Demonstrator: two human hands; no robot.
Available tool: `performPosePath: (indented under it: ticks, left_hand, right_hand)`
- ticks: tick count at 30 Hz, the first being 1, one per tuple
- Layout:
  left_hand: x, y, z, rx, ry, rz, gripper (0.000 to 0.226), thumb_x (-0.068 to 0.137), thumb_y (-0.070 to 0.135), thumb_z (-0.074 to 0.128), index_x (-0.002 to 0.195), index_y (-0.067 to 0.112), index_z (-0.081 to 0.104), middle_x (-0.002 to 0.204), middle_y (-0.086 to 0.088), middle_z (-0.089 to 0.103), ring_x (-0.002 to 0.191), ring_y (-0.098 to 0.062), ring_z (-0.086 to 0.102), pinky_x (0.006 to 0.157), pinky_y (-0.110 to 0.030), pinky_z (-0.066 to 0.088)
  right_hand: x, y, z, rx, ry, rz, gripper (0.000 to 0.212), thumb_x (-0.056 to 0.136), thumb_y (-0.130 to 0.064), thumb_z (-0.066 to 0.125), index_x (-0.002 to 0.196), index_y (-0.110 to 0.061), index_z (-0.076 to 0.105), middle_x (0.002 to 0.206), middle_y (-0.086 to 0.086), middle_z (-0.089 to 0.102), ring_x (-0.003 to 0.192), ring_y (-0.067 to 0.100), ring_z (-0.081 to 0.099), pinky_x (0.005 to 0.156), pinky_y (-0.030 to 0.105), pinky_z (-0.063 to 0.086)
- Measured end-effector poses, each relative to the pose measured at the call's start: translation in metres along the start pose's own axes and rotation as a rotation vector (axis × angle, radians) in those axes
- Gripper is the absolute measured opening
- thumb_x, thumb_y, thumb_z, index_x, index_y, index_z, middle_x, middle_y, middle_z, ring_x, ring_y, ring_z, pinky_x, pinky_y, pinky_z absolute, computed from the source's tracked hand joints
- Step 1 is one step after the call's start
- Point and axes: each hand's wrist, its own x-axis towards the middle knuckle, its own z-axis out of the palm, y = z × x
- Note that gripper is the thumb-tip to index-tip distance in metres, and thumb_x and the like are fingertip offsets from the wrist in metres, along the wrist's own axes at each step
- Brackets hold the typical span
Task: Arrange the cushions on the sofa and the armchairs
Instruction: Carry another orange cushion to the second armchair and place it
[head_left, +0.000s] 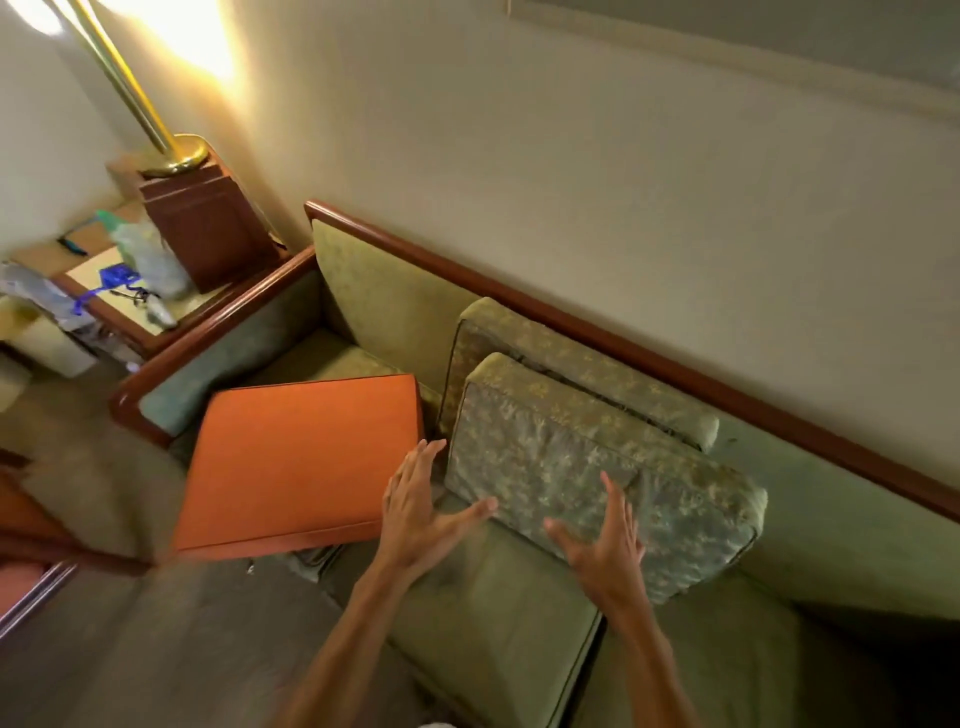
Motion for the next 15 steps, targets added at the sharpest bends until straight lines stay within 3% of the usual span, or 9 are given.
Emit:
performPosePath:
  ticks: [5,12,15]
  left_hand:
    - [-0.048,-0.017,-0.037,-0.046,0.059,-0.017,0.113,0.060,0.087,0.063,0.154,0.039,0.023,0.165,0.007,0.017,0.151,-0.016,0.014,0.120,-0.051,0.017]
    - [-0.084,-0.083,-0.110,-0.096,0.188,-0.107,0.107,0.059,0.089,0.065,0.149,0.051,0.020,0.163,0.007,0.022,0.148,-0.018,0.022,0.117,-0.055,0.025]
    - [-0.094,-0.118,-0.155,-0.115,0.226,-0.143,0.108,0.059,0.088,0.066,0.149,0.049,0.021,0.162,0.005,0.026,0.145,-0.020,0.026,0.114,-0.055,0.030]
  right_hand:
    - [-0.034,-0.033,0.028,0.065,-0.078,-0.091,0.098,0.081,-0.056,0.073,0.155,-0.034,0.013,0.164,-0.002,0.015,0.150,0.023,0.012,0.117,0.061,0.010]
    - [-0.065,-0.095,0.096,0.065,-0.231,-0.172,0.112,0.061,-0.083,0.062,0.153,-0.040,0.014,0.163,0.000,0.017,0.149,0.025,0.019,0.115,0.063,0.023]
    - [-0.074,-0.129,0.145,0.082,-0.275,-0.185,0.112,0.060,-0.083,0.065,0.152,-0.038,0.020,0.161,0.002,0.024,0.146,0.022,0.026,0.115,0.057,0.030]
